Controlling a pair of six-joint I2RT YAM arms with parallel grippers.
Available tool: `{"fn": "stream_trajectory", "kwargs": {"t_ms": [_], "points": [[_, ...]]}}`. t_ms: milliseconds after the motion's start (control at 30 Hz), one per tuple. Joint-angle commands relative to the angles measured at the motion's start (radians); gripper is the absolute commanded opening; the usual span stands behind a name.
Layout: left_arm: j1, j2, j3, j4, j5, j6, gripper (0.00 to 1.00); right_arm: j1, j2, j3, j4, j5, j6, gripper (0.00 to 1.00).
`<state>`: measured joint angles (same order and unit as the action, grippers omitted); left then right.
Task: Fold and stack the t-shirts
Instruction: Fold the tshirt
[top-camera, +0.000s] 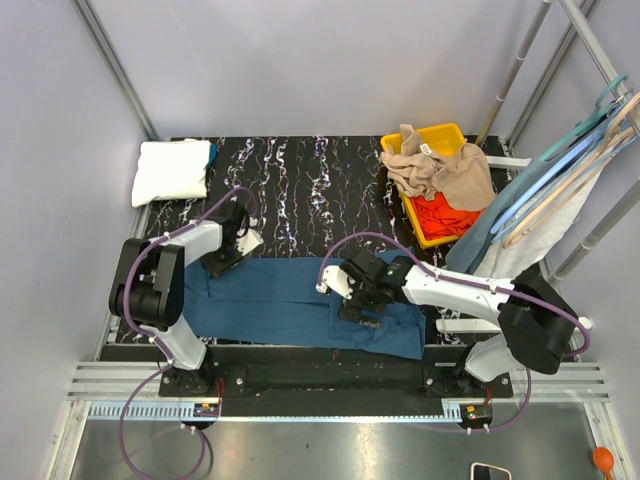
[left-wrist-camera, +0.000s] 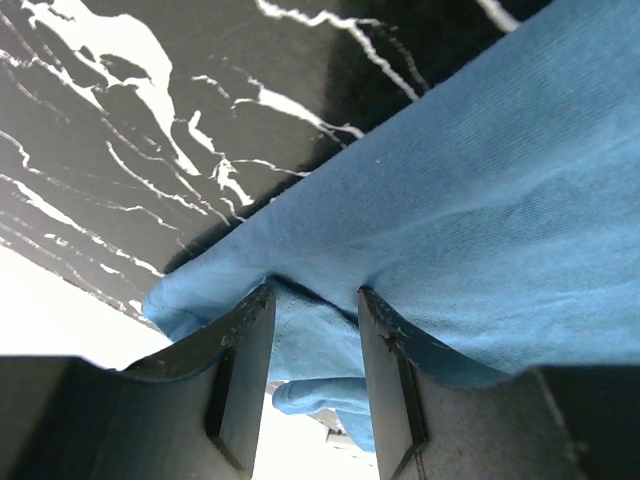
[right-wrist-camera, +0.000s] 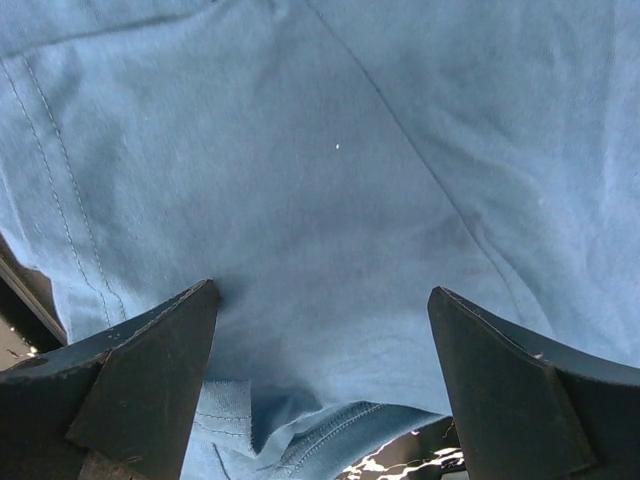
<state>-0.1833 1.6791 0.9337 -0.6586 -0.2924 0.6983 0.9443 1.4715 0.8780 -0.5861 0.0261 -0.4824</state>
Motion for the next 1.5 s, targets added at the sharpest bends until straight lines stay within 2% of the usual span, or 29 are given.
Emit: {"fn": "stream_trajectory", "kwargs": {"t_ms": [0,367,733,1100,1467], "points": [[0.01,-0.001,-0.033,0.057,-0.051,0.006,0.43,0.005,0.003,-0.007,0.032,0.02,0.005,0.95],[0.011,-0.042,-0.035,0.037,-0.068,0.013,0.43,-0.009,0.061,-0.033,0.098,0.077,-0.044,0.95],[0.011,-0.071,-0.041,0.025,-0.093,0.026,0.42,-0.157,0.187,0.009,0.152,0.046,-0.11,0.94],[0.011,-0.145,-0.035,-0.032,-0.106,0.036,0.42,-0.171,0.228,0.009,0.169,0.055,-0.111,0.93],[0.011,-0.09,-0.068,0.027,-0.1,0.049,0.41,-0.173,0.217,0.018,0.163,0.055,-0.093,0.93]]}}
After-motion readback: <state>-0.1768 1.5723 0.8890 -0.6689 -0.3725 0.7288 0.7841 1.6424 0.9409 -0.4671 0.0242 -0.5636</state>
